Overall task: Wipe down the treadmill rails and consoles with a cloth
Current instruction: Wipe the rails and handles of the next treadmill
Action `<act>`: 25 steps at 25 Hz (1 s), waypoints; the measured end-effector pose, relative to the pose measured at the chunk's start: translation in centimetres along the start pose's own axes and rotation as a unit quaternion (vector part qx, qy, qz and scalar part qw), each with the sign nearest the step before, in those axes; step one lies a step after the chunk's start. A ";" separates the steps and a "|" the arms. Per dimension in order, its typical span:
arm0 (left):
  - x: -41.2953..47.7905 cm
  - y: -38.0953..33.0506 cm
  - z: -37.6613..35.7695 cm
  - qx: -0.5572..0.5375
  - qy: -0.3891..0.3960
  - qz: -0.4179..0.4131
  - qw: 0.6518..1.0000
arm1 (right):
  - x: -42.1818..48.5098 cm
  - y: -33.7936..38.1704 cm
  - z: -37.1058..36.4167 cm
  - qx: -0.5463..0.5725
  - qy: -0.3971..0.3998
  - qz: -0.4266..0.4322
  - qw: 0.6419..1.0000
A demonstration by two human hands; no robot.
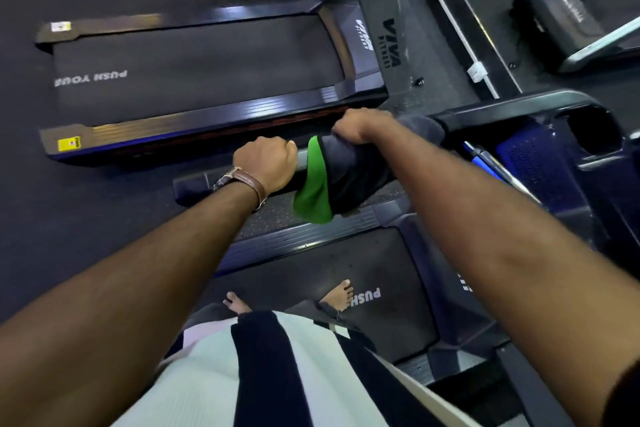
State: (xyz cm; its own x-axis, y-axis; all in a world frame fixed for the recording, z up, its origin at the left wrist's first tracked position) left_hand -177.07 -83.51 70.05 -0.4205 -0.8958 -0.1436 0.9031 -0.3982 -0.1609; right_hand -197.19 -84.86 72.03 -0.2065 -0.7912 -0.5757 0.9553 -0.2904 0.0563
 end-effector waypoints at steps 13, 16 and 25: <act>0.3 -0.6 0.1 0.043 -0.007 0.017 0.999 | 0.7 -2.3 1.8 0.010 0.069 0.082 0.994; 0.4 -0.8 0.2 0.049 0.000 0.023 0.999 | 0.8 0.6 0.7 0.023 0.073 0.138 0.987; 1.9 -6.0 -0.2 -0.008 -0.010 0.039 0.999 | -0.9 -8.2 -2.6 0.028 -0.268 0.028 0.963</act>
State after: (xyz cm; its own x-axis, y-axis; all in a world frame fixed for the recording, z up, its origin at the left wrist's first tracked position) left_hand -183.34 -82.75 70.52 -0.3463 -0.9281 -0.1370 0.9318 -0.3233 -0.1649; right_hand -204.26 -80.42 70.00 -0.2495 -0.9660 -0.0677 0.9582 -0.2563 0.1270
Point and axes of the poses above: each hand's wrist, its own x-axis towards the middle knuckle, its own z-axis out of the back of the hand, y = z × x, the point moved 1 cm from there along x, towards the middle knuckle, and after that the axes turned 6 degrees about x, right-handed, at the moved point
